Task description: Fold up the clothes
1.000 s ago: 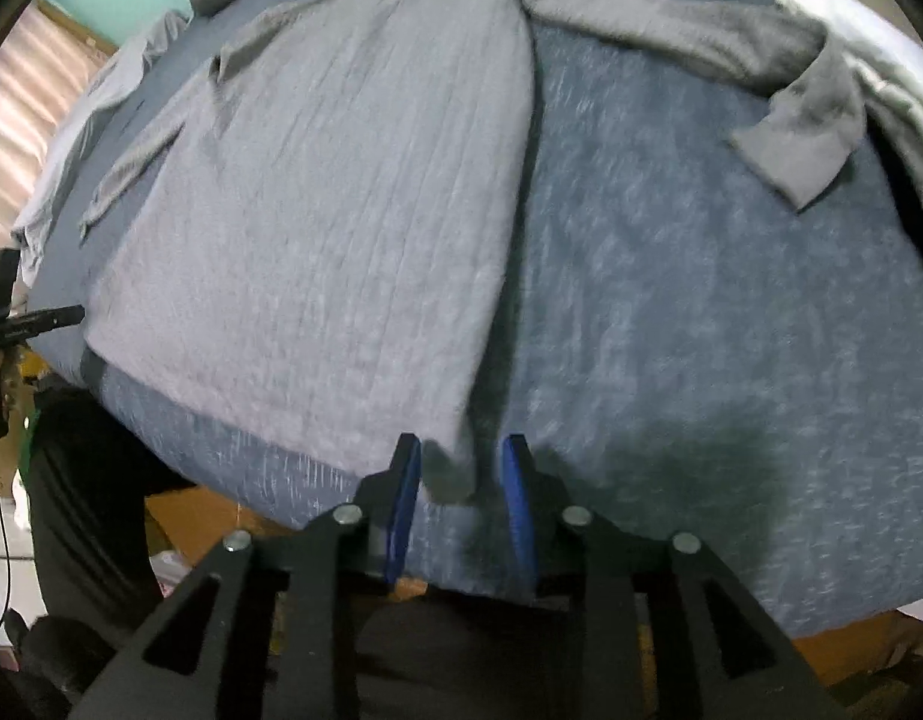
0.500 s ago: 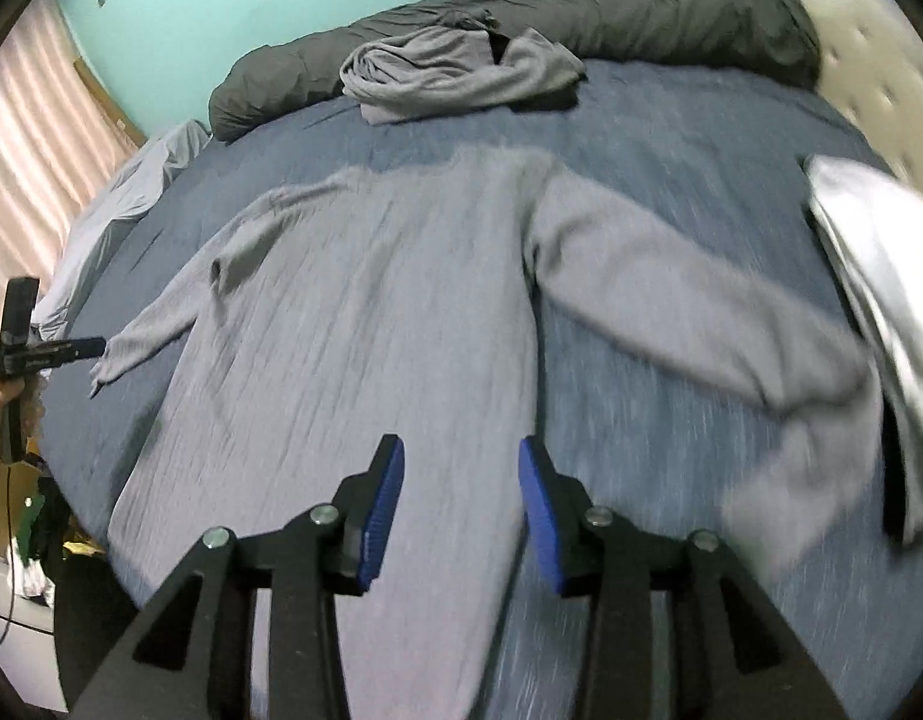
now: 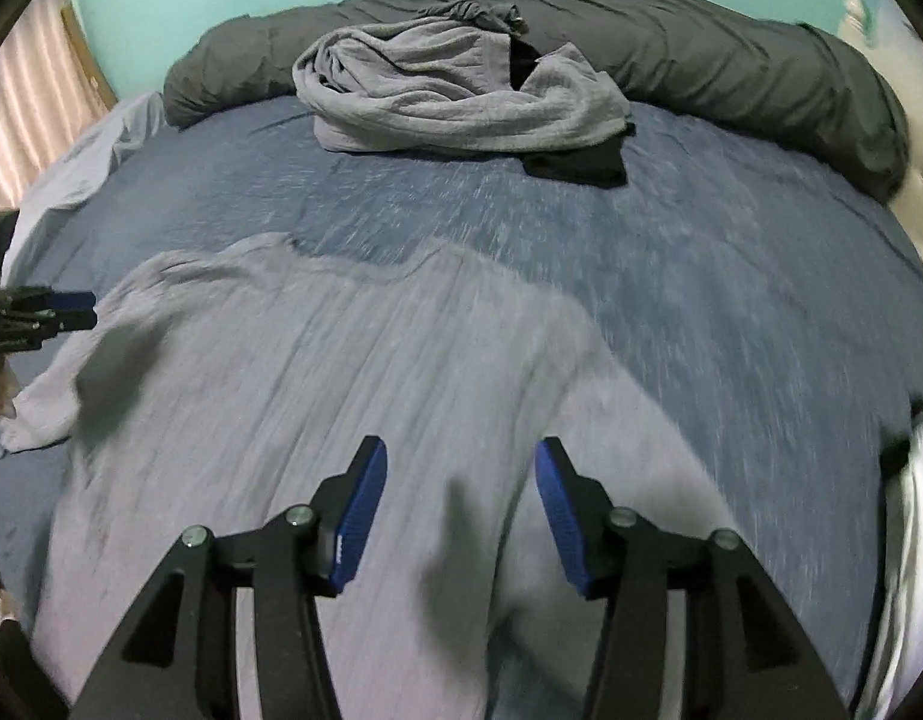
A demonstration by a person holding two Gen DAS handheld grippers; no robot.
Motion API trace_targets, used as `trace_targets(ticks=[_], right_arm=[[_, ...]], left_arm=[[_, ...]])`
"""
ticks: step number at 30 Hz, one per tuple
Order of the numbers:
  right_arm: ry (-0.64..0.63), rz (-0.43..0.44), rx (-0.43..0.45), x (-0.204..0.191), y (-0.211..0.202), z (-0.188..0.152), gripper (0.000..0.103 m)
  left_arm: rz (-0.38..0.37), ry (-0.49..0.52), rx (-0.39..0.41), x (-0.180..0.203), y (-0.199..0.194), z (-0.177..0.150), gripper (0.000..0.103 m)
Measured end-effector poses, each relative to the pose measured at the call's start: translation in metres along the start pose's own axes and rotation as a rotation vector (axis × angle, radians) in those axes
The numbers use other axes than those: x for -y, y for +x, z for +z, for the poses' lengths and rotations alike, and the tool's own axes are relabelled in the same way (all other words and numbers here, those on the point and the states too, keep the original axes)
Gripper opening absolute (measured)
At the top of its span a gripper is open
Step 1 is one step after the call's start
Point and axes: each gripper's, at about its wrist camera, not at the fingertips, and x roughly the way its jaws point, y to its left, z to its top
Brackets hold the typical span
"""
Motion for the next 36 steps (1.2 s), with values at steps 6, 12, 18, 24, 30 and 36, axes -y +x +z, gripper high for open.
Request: trace_targets(ticks=[6,12,18,24,30,36], right_arm=[[-0.075,-0.036,-0.01,0.003,0.049,0.05,0.053],[-0.141,-0.081,-0.045,0.002,0.092,0.082,0.053],[-0.192,-0.1,-0.096,-0.003,0.129,0.095,0.053],[-0.219,-0.063,-0.14,-0.004,0.15,0.088,0.039],[-0.22,-0.06,-0.078,-0.002,0.138,0.082,0.005],[-0.215,-0.087,0.038,0.002,0.11,0.085,0.004]], left_arm=[[0.023,0.018,-0.02,-0.006,0.042,0.033,0.055],[0.041,0.031,-0.045,-0.016,0.066,0.045,0.055],[0.025,0.036,-0.077,-0.026,0.087,0.048,0.055],[-0.01,0.044,-0.088,-0.032,0.087,0.039,0.021],[0.001,0.061,-0.019,-0.031,0.065,0.032,0.007],[0.07,0.04,0.067,-0.037,0.04,0.046,0.006]])
